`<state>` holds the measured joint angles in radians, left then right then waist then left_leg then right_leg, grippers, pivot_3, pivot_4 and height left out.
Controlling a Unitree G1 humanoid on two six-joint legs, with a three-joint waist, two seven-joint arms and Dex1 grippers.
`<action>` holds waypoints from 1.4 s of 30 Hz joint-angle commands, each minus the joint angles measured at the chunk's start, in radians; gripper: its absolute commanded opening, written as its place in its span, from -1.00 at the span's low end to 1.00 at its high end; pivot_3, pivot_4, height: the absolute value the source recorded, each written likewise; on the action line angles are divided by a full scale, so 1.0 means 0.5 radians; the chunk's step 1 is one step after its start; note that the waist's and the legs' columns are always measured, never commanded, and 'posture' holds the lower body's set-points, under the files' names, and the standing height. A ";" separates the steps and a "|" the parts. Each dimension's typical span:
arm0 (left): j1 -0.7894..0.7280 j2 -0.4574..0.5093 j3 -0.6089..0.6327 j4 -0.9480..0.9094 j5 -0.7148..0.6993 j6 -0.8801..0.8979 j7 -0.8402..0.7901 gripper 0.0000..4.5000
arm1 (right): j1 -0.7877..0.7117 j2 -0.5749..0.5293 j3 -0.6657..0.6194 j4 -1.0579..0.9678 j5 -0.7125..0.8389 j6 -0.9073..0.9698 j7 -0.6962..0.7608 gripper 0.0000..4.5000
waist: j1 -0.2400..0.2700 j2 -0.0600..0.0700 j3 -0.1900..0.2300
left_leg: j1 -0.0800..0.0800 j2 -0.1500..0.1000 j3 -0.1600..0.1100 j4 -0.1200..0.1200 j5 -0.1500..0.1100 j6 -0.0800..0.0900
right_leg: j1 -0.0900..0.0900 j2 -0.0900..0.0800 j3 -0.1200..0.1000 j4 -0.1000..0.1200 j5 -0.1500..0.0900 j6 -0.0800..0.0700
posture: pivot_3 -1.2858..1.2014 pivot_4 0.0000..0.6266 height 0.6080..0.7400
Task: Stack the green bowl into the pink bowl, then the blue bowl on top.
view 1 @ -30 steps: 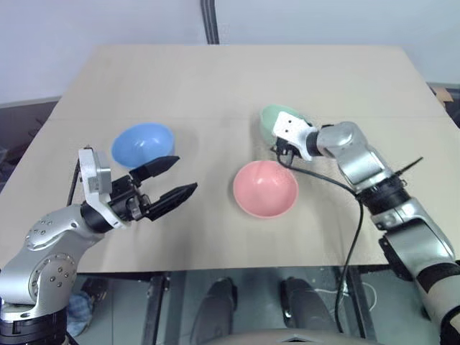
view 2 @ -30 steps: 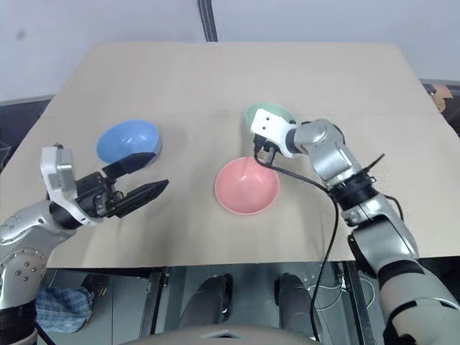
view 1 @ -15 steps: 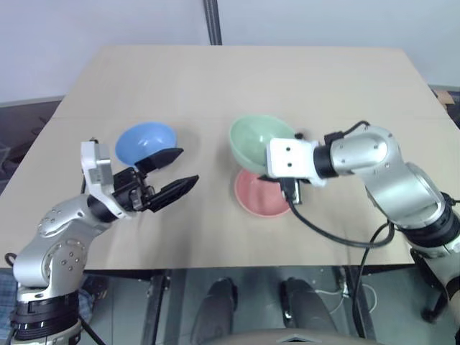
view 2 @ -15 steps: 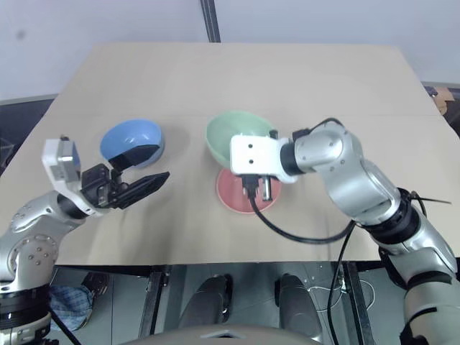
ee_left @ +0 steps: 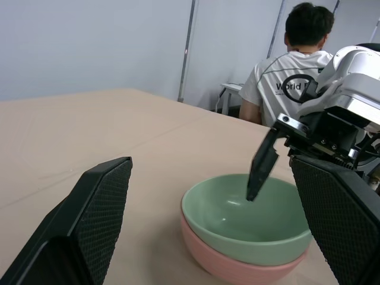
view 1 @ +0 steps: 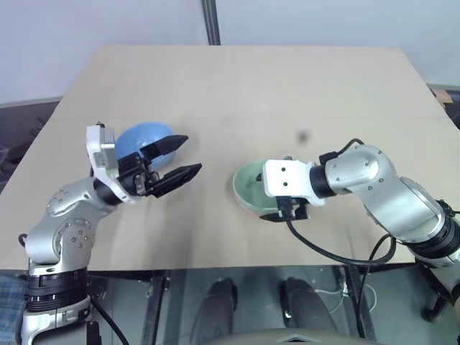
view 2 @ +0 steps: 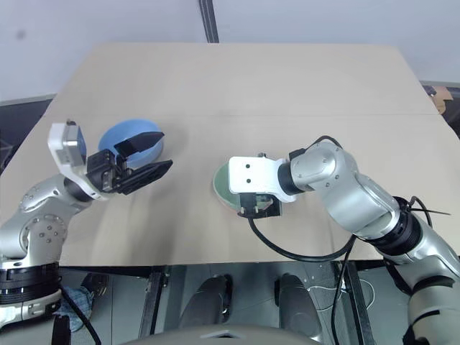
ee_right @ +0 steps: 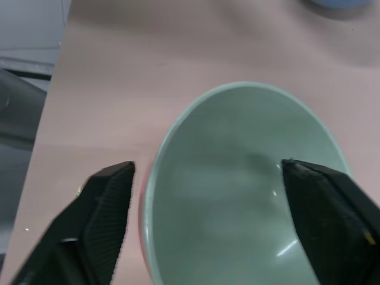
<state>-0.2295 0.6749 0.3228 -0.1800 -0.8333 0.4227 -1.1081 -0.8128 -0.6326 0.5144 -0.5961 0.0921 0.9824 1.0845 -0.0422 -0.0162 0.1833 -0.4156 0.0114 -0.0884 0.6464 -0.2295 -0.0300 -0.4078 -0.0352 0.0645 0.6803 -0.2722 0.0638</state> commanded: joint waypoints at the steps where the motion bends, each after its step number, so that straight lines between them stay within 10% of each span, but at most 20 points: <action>1: -0.029 0.011 0.007 -0.015 0.004 -0.023 -0.015 1.00 | -0.050 0.082 -0.270 -0.079 0.164 0.159 -0.080 0.73 | -0.001 0.000 0.000 | 0.000 0.000 0.000 0.000 0.000 0.000 | 0.000 0.000 0.000 0.000 0.000 0.000 | 0.03 -0.52 1.00; 6: -0.036 -0.026 0.019 -0.035 0.061 -0.051 0.115 1.00 | 0.020 0.236 -0.926 -0.064 0.491 0.288 -0.205 0.73 | 0.006 0.000 0.000 | -0.001 0.000 0.000 0.000 0.000 0.000 | 0.000 0.000 0.000 0.000 0.000 0.000 | 0.03 -0.52 1.00; 17: -0.022 0.113 0.038 0.076 0.343 0.044 0.464 1.00 | 0.680 -0.152 -1.930 0.134 0.953 0.054 -0.041 0.73 | 0.009 -0.001 0.000 | 0.002 0.000 -0.001 0.000 0.000 0.001 | 0.005 0.000 -0.002 -0.001 0.000 0.000 | 0.03 -0.52 1.00; 42: -0.243 0.431 -0.367 0.830 1.234 -0.289 0.443 1.00 | 0.890 -0.442 -1.818 0.070 1.488 -0.291 -0.147 0.73 | 0.008 -0.001 0.000 | 0.003 0.000 0.001 0.001 0.000 0.001 | 0.006 0.000 0.000 -0.002 0.000 0.001 | 0.03 -0.52 1.00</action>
<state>-0.3299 0.8732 0.1434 0.2287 -0.2400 0.3083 -0.8809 -0.3636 -0.8370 -0.3854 -0.5469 0.8210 0.8612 1.0180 -0.0384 -0.0167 0.1833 -0.4144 0.0114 -0.0878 0.6472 -0.2297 -0.0297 -0.4047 -0.0350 0.0645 0.6794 -0.2723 0.0641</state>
